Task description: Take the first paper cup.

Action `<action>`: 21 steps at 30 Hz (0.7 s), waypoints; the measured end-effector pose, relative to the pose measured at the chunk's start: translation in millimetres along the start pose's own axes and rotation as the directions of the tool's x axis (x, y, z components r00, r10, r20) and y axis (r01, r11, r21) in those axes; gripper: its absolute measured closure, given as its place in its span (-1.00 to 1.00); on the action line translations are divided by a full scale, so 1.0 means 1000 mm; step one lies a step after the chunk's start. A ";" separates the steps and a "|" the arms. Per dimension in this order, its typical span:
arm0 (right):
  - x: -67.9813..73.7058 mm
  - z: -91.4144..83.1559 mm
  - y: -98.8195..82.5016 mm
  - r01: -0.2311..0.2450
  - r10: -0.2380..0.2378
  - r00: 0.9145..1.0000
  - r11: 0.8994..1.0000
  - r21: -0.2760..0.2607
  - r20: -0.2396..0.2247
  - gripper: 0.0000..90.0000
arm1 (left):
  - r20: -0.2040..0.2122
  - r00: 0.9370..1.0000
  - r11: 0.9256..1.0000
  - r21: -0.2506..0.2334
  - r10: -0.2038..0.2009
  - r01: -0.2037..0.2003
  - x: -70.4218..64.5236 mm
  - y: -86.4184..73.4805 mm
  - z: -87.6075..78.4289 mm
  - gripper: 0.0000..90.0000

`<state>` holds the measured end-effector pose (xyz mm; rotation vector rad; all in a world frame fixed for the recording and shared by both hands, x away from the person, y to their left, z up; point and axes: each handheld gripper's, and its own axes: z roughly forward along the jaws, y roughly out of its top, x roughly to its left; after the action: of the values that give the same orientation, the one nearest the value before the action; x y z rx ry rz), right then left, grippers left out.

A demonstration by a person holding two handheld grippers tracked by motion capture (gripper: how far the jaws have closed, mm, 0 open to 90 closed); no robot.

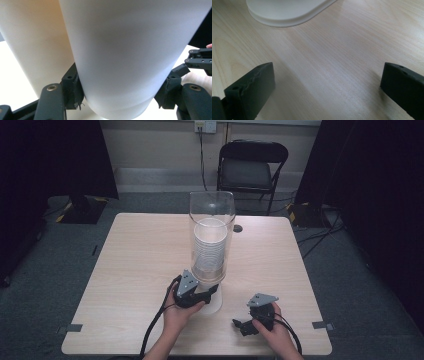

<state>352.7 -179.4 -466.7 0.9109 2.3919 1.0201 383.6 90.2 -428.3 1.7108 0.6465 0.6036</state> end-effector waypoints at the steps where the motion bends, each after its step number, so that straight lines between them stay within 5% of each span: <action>1: 0.000 0.000 0.000 0.000 0.000 1.000 1.000 0.000 0.000 -1.00 | 0.001 1.000 1.000 -0.004 0.000 0.000 0.000 0.000 0.000 -0.20; 21: 0.000 0.000 0.000 0.002 -0.002 1.000 1.000 0.000 -0.003 -1.00 | 0.015 1.000 1.000 -0.021 -0.015 0.015 -0.001 0.002 -0.005 -0.28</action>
<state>352.9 -179.4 -466.7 0.9079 2.3941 1.0216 379.4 92.5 -425.1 1.6877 0.6398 0.5850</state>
